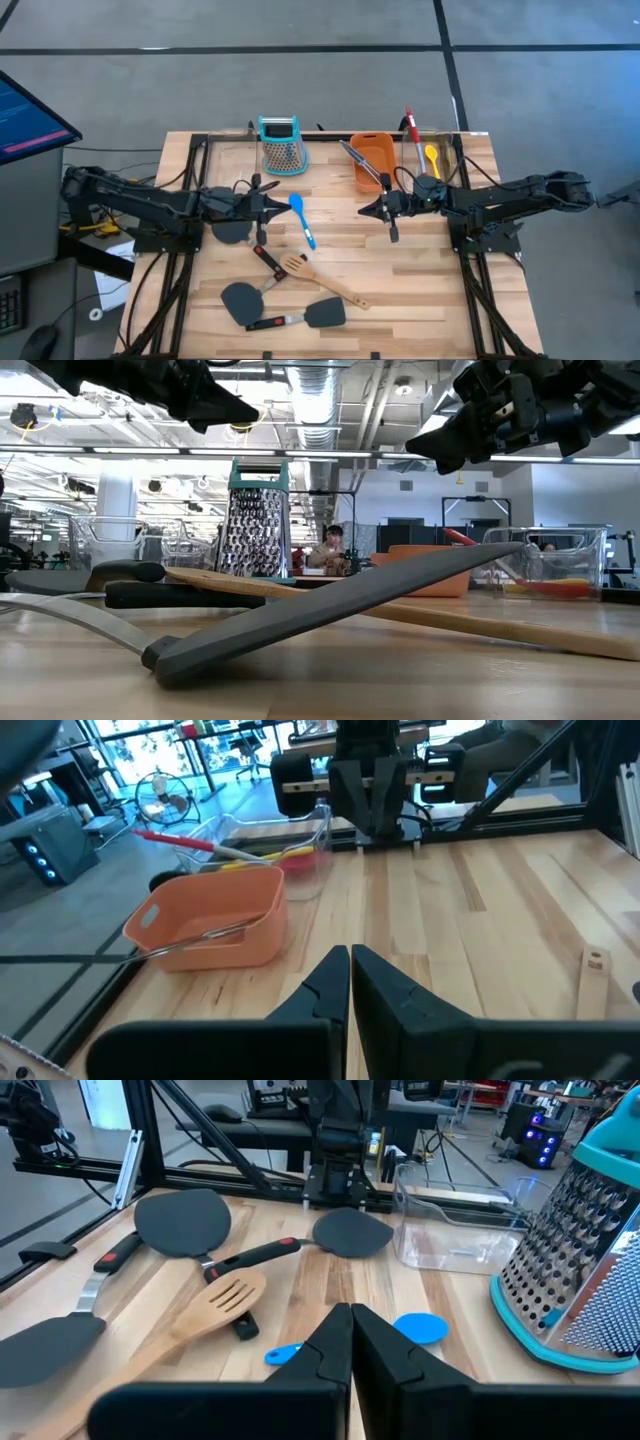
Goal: Pick & Place Kitchen Items
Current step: Put the brown spatula into the right transparent bin
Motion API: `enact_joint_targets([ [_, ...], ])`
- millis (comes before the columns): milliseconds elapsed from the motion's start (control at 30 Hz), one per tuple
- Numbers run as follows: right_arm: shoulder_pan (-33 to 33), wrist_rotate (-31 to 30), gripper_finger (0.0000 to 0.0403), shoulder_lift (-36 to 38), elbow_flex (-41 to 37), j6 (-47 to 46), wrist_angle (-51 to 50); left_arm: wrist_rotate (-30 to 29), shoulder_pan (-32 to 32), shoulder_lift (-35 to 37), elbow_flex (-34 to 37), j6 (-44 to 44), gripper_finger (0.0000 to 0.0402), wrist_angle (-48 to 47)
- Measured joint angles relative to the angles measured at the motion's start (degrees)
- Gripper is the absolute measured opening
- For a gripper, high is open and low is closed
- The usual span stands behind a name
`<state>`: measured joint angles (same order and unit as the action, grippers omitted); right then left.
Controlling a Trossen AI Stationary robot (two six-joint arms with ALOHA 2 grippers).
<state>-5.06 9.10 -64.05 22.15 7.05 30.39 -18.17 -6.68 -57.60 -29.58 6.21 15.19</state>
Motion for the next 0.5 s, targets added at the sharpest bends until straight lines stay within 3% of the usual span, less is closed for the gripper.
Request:
enact_joint_targets([
  [233, 0.0, 0.0, 0.0, 0.0, 0.0, 1.0, 0.0, -0.5, 0.5, 0.0, 0.0, -2.2, 0.0002, 7.6],
  [500, 0.0, 0.0, 0.0, 0.0, 0.0, 1.0, 0.0, -0.8, -0.1, 0.0, 0.0, -4.9, 0.0002, 8.2],
])
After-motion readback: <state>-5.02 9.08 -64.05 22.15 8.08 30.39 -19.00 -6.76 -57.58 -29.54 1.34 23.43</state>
